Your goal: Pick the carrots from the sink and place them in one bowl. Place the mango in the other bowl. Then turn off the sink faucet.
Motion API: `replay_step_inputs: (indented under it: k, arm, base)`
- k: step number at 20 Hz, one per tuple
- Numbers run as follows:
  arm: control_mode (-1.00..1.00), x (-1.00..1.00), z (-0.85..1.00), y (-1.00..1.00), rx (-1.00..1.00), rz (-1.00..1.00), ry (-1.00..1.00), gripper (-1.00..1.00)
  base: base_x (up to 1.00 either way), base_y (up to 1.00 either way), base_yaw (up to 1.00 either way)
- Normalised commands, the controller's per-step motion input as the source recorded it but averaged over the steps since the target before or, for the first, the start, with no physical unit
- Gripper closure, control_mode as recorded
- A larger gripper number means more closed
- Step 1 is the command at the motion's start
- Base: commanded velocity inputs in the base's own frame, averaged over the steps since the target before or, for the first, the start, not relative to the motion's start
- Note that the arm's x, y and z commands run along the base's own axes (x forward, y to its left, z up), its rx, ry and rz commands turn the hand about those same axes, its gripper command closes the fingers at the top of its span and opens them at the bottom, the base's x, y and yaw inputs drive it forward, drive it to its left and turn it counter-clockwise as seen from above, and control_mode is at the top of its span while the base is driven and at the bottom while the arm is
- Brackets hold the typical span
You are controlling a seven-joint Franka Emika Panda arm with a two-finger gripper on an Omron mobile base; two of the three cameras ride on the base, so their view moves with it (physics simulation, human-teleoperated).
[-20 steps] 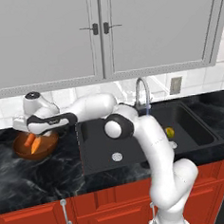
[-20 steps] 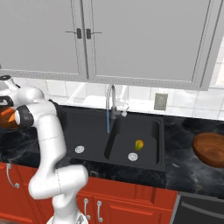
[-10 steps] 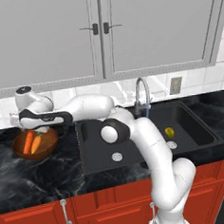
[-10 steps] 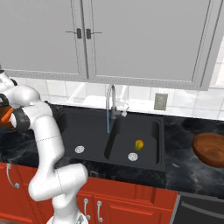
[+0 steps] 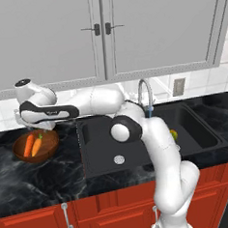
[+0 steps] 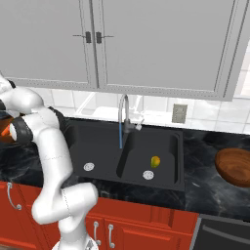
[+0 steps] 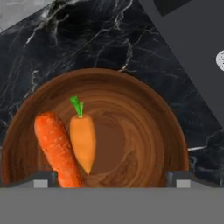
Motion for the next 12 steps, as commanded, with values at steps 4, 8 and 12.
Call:
replay_step_inputs:
  k: [4,8,12]
  arm:
    - [-1.00,-0.88,0.03,-0.95,0.00,-0.08,0.00,-1.00]
    - [-1.00,-0.84,0.14,-1.00,0.10,-0.08,0.00,-1.00]
    - [-1.00,-0.84,0.18,-1.00,0.12,-0.08,0.00,-1.00]
  base:
    - [0.00,0.00,0.00]
    - [0.00,0.00,0.00]
    - [0.00,0.00,0.00]
